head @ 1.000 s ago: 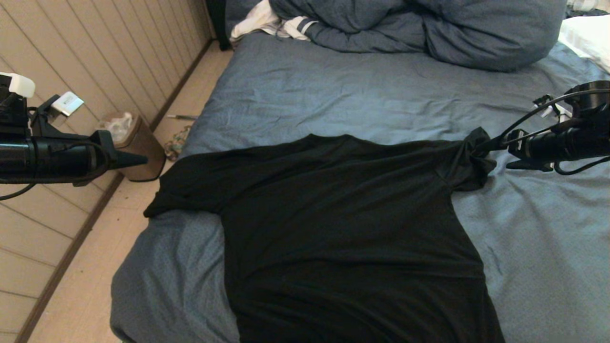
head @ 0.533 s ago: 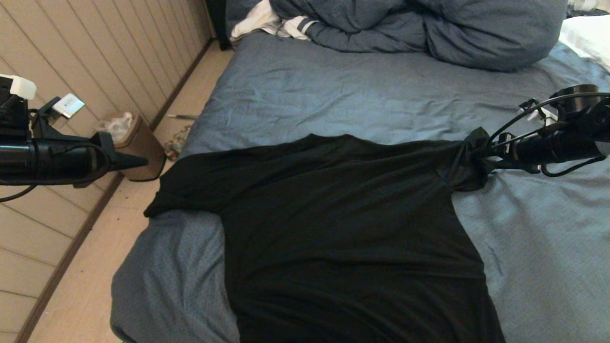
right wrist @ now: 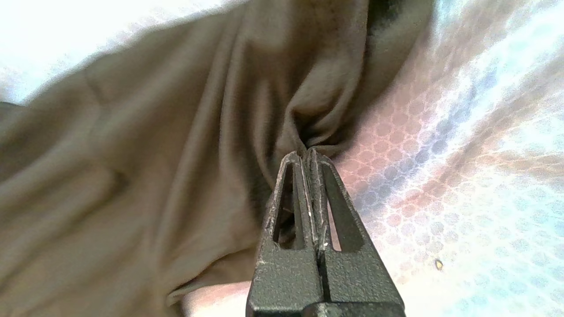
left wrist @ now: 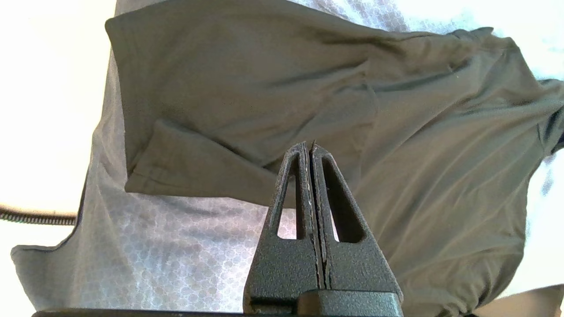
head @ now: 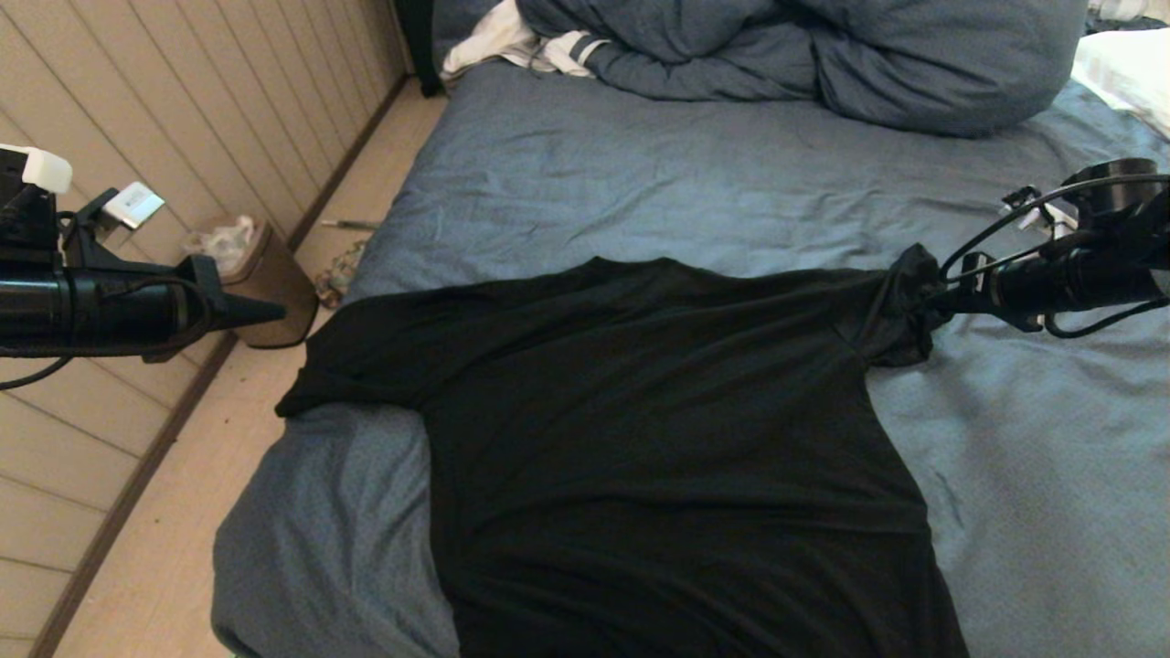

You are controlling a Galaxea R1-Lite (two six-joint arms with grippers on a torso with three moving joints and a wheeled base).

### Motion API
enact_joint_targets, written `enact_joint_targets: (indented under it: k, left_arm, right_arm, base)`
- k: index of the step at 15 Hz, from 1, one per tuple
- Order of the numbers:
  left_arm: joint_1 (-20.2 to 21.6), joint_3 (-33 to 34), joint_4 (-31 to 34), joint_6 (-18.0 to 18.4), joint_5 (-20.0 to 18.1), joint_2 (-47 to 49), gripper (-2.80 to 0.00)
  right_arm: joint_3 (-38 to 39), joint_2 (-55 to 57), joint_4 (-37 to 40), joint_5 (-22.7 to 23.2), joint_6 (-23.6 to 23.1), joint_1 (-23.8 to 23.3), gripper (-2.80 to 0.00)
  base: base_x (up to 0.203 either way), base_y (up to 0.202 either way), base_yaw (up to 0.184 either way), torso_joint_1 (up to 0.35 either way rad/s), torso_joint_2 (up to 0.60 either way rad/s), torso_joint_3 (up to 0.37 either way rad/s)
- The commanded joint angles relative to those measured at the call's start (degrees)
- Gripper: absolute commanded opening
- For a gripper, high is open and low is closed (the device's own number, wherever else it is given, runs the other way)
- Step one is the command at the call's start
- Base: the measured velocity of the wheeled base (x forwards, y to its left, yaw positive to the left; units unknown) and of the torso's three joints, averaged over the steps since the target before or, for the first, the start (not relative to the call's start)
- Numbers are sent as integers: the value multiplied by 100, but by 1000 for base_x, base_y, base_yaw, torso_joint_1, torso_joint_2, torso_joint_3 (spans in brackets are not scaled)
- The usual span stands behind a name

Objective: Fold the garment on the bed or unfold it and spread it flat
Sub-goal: Fold the black T-shirt

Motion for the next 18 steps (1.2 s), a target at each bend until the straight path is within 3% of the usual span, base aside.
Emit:
enact_joint_targets:
  k: [1,4,6,10,14,18]
  left_arm:
    - [-6,23,3,-15,-24,-18,-280]
    - [-30,223,-91,-15,-40,-74,-280]
    - [-30,415,-294,-15,-33,-121,-280]
    - [-30,700,-518,-23,-41,-255,-280]
    - [-30,994,-793,-32,-85,-279,-280]
    - [-30,1279,-1178,-146,-87,-249,-280]
  right_arm:
    - [-11,-350,12,16,4,-50,-280]
    - [-7,-765,-13,9,94,-19,-280]
    - [31,-879,-68,2,205,249,-280]
    - [41,-980,-239,-140,240,1194,-280]
    - [75,-946,-570,-912,234,2293,-280]
    - [117,-868,-604,-1234,228,3196,-280]
  base:
    - [0,0,0,0,0,0]
    - [0,0,0,0,0,0]
    - [0,0,0,0,0,0]
    - [0,0,0,0,0,0]
    - [0,0,0,0,0,0]
    - [0,0,0,0,0,0]
